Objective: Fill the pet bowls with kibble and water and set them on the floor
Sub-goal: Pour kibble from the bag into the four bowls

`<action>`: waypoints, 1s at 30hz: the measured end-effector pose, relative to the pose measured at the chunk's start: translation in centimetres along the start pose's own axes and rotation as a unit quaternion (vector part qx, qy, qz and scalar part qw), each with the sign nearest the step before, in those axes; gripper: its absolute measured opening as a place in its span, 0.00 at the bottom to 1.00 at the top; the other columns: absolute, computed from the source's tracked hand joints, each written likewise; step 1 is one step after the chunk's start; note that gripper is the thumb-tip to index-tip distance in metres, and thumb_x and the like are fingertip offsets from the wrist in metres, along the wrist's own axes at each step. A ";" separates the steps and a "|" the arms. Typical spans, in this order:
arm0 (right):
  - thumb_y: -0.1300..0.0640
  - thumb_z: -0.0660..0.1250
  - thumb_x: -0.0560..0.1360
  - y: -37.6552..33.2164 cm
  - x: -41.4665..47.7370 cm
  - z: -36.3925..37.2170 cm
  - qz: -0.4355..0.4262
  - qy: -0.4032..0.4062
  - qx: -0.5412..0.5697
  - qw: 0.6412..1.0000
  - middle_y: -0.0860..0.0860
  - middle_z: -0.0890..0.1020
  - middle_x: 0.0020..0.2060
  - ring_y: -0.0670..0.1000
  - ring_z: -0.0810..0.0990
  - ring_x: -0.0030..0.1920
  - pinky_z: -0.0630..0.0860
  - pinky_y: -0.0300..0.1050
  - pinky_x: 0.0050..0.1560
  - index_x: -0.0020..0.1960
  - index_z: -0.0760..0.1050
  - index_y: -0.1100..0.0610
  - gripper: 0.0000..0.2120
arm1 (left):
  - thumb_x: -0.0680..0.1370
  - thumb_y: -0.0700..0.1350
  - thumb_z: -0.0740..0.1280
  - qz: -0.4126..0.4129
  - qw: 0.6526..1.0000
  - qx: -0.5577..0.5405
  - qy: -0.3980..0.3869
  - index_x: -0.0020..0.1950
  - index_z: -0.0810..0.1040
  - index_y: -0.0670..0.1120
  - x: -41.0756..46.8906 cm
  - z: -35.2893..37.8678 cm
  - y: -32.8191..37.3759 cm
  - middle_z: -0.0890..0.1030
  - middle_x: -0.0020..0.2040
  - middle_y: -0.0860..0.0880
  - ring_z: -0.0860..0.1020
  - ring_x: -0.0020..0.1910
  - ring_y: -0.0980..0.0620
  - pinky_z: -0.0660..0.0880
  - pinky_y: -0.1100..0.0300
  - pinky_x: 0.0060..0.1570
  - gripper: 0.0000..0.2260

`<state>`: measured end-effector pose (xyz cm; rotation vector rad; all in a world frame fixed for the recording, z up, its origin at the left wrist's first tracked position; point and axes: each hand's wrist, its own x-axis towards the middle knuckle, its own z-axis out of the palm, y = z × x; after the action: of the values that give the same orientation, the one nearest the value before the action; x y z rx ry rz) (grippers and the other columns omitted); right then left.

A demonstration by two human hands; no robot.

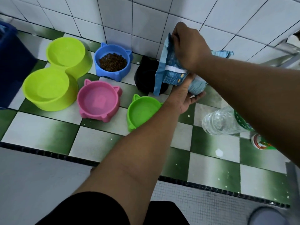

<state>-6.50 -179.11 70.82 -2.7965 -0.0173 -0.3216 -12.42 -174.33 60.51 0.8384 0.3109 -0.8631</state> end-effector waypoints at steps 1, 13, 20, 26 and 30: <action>0.55 0.53 0.84 0.0 0.0 0.1 -0.004 0.000 -0.003 1.000 0.54 0.75 0.42 0.57 0.73 0.40 0.65 0.47 0.39 0.55 0.71 0.62 0.12 | 0.77 0.53 0.73 0.000 1.000 -0.005 -0.002 0.71 0.75 0.43 0.0 0.0 0.1 0.82 0.59 0.41 0.81 0.55 0.44 0.83 0.47 0.52 0.25; 0.54 0.53 0.84 0.4 0.9 -0.3 0.005 0.004 -0.023 1.000 0.57 0.79 0.42 0.59 0.76 0.40 0.69 0.50 0.39 0.55 0.71 0.62 0.13 | 0.78 0.54 0.73 -0.018 0.999 -0.033 -0.022 0.70 0.74 0.39 0.9 0.2 0.5 0.78 0.67 0.35 0.79 0.65 0.38 0.79 0.41 0.61 0.28; 0.54 0.53 0.84 0.3 0.9 0.2 -0.007 0.002 -0.021 1.000 0.56 0.77 0.41 0.58 0.75 0.39 0.67 0.49 0.37 0.55 0.71 0.61 0.13 | 0.79 0.54 0.72 -0.019 0.998 -0.044 -0.033 0.68 0.74 0.39 0.7 0.0 0.5 0.80 0.59 0.37 0.81 0.59 0.41 0.80 0.44 0.61 0.25; 0.52 0.53 0.84 0.4 0.9 0.1 -0.005 0.008 -0.026 1.000 0.57 0.78 0.42 0.59 0.75 0.40 0.68 0.50 0.38 0.55 0.71 0.62 0.14 | 0.77 0.55 0.73 -0.016 0.999 -0.029 -0.032 0.71 0.73 0.39 0.8 -0.2 0.9 0.78 0.66 0.34 0.79 0.64 0.37 0.80 0.40 0.59 0.28; 0.53 0.53 0.84 0.4 1.0 -0.1 0.006 0.010 -0.027 1.000 0.58 0.79 0.44 0.58 0.75 0.40 0.69 0.50 0.39 0.56 0.71 0.62 0.14 | 0.78 0.55 0.73 -0.019 0.999 -0.012 -0.032 0.69 0.74 0.39 0.9 -0.2 1.0 0.78 0.66 0.34 0.80 0.64 0.36 0.80 0.40 0.59 0.26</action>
<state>-5.57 -179.58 71.01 -2.8445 0.0136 -0.3522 -11.04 -174.23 60.42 0.7821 0.2808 -0.9185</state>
